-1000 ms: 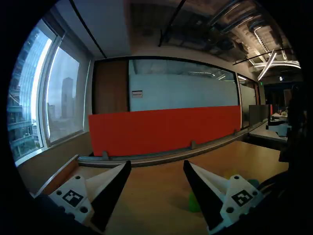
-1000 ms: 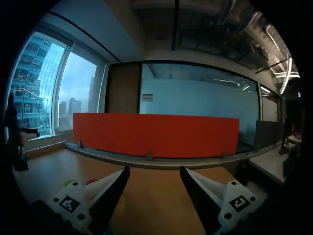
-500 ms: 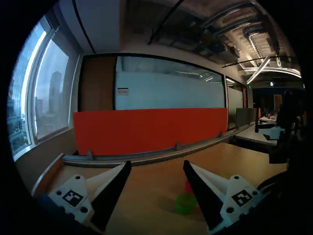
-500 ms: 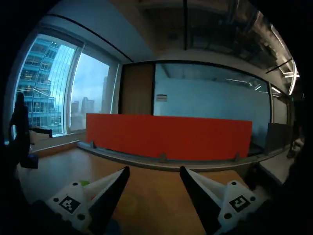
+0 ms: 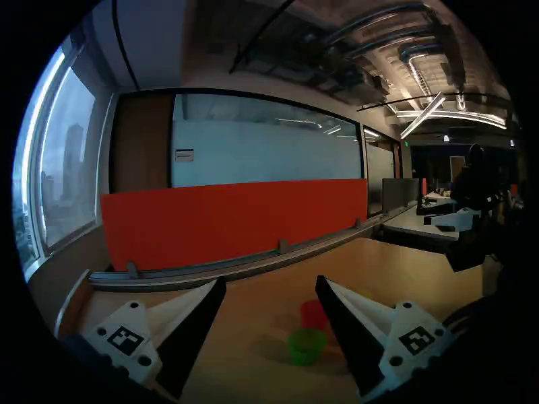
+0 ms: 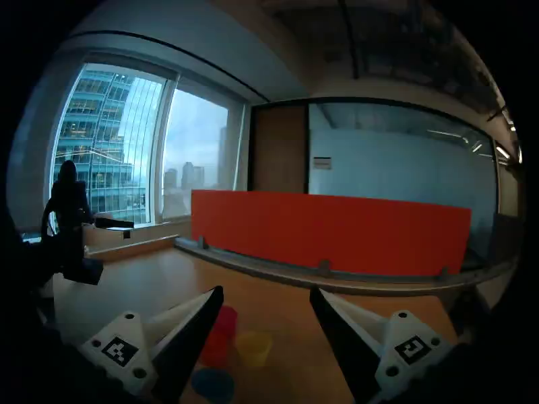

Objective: Pour water

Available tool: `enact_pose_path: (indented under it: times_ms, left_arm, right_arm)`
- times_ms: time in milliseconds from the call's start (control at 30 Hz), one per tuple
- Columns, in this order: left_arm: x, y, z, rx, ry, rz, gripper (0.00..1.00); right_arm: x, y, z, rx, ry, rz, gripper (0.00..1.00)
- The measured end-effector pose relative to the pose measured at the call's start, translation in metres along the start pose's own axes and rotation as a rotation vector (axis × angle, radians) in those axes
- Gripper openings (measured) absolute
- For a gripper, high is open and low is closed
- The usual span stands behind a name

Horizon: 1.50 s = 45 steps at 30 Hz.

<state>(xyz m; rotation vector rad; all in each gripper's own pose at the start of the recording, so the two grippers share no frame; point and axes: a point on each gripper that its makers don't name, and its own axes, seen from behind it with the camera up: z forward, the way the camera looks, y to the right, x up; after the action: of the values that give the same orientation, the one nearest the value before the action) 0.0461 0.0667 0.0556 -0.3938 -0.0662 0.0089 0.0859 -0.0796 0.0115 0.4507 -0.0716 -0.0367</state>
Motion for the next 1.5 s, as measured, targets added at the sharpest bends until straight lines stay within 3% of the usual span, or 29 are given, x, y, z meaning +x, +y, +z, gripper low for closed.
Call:
enact_pose_path:
  times_ms: [467,867,1500]
  left_arm:
    - [-0.027,0.015,0.003,-0.092,-0.034,-0.020,0.99]
    - [-0.065,0.017,0.005,-0.107,-0.103,-0.027,0.99]
    - [-0.126,0.030,0.010,-0.147,-0.210,-0.038,0.99]
  right_arm:
    - [-0.045,-0.024,-0.003,0.103,-0.120,-0.049,0.99]
    - [-0.091,-0.039,-0.010,0.173,-0.220,-0.054,0.99]
    - [-0.166,-0.061,-0.017,0.261,-0.372,-0.047,0.99]
